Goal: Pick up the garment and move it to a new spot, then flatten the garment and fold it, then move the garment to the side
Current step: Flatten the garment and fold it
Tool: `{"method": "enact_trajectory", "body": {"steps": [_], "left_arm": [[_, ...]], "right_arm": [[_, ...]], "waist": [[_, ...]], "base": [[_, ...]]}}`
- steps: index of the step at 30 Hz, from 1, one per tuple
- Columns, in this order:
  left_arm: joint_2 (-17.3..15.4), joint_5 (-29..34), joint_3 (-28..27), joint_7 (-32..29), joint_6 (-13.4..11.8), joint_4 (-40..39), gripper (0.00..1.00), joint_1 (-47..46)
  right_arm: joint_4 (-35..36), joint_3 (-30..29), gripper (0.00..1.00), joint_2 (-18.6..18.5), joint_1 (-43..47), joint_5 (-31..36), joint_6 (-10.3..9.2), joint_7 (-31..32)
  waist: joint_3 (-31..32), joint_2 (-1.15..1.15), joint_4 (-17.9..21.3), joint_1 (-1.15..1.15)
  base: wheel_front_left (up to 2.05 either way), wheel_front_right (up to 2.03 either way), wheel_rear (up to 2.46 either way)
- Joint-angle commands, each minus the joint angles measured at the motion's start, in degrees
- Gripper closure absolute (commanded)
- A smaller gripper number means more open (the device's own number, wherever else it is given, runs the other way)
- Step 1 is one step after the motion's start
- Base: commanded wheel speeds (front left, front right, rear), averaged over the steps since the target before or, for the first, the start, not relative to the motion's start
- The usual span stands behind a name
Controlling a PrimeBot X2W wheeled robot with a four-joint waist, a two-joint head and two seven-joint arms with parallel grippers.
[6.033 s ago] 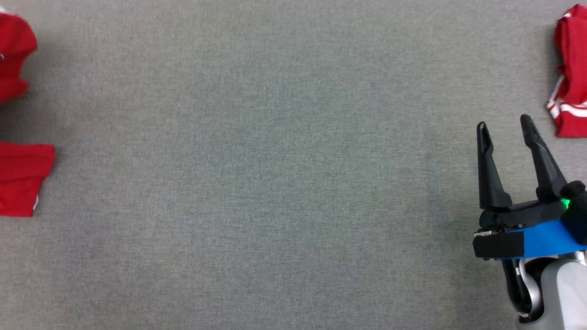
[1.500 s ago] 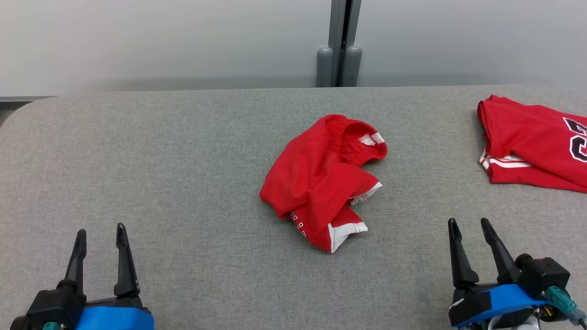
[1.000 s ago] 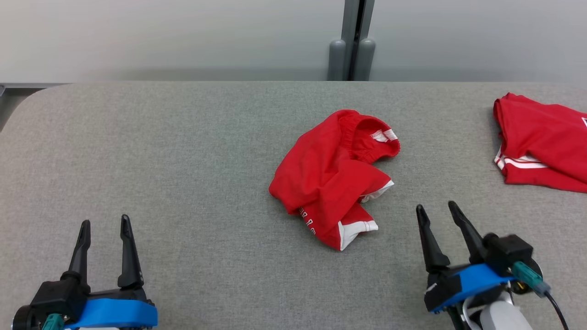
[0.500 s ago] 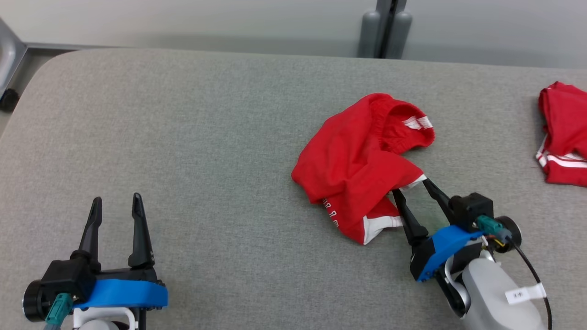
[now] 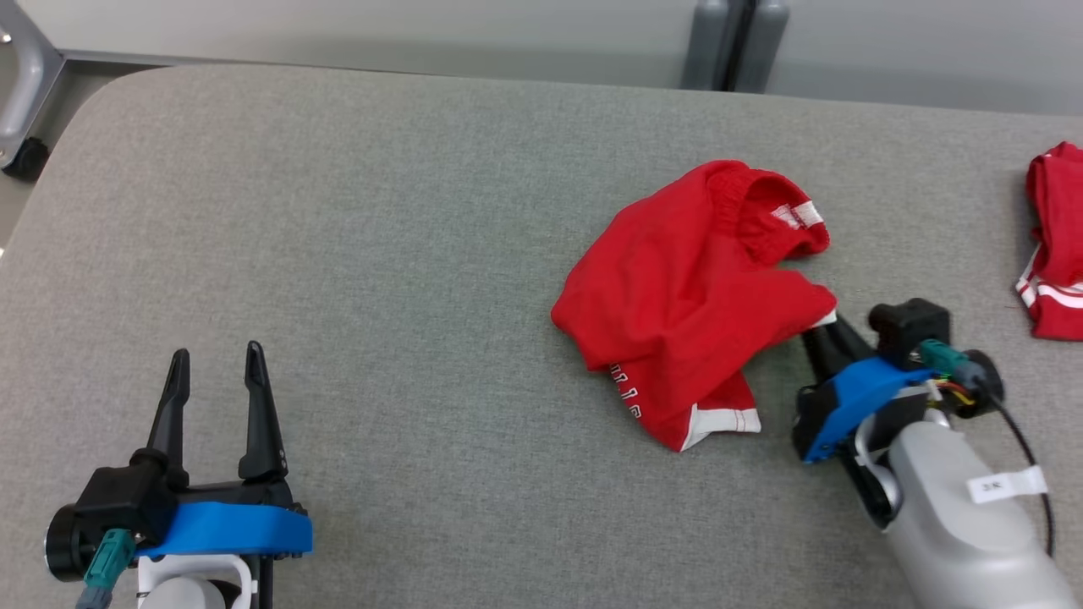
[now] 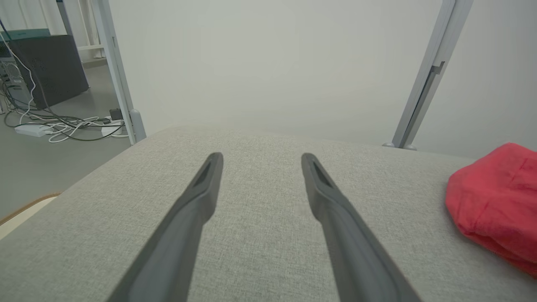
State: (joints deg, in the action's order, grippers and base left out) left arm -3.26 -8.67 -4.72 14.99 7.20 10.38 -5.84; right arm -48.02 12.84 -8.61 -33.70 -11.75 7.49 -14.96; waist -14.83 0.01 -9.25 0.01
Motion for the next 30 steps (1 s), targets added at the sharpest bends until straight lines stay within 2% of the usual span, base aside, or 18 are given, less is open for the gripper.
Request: {"method": "enact_trajectory", "body": {"steps": [1,11,17,22,30], "left_arm": [[0.1,-0.3,-0.1,0.3,0.3,-0.1,0.0,0.4],[0.3,-0.1,-0.5,0.3,0.3,-0.8,0.0,1.5],[0.4,-0.5,0.2,0.3,0.4,-0.7,0.0,1.8],[0.4,-1.0,0.5,0.3,0.4,-0.7,0.0,2.1],[0.4,-2.4,2.4,0.3,-0.4,-0.4,0.0,1.8]], "right_arm": [[1.7,-1.5,1.0,-1.6,1.9,0.4,0.01,-0.3],[13.4,-10.5,1.0,-6.8,8.4,5.0,0.01,-0.3],[18.3,-11.4,1.0,-7.2,8.5,7.6,0.01,-0.2],[21.4,-5.7,1.0,-5.0,5.5,8.7,0.01,-0.3],[19.9,10.5,1.0,1.6,0.1,8.1,0.01,-0.2]], "waist": [[0.8,-0.01,0.8,-0.01],[2.8,-0.01,4.1,-0.01],[3.9,-0.01,4.0,-0.01],[4.9,-0.01,2.9,-0.01],[5.1,-0.01,-0.2,-0.01]], "base": [[0.0,0.0,0.0],[0.0,0.0,0.0],[0.0,0.0,0.0],[0.0,0.0,0.0],[0.0,0.0,0.0]]}}
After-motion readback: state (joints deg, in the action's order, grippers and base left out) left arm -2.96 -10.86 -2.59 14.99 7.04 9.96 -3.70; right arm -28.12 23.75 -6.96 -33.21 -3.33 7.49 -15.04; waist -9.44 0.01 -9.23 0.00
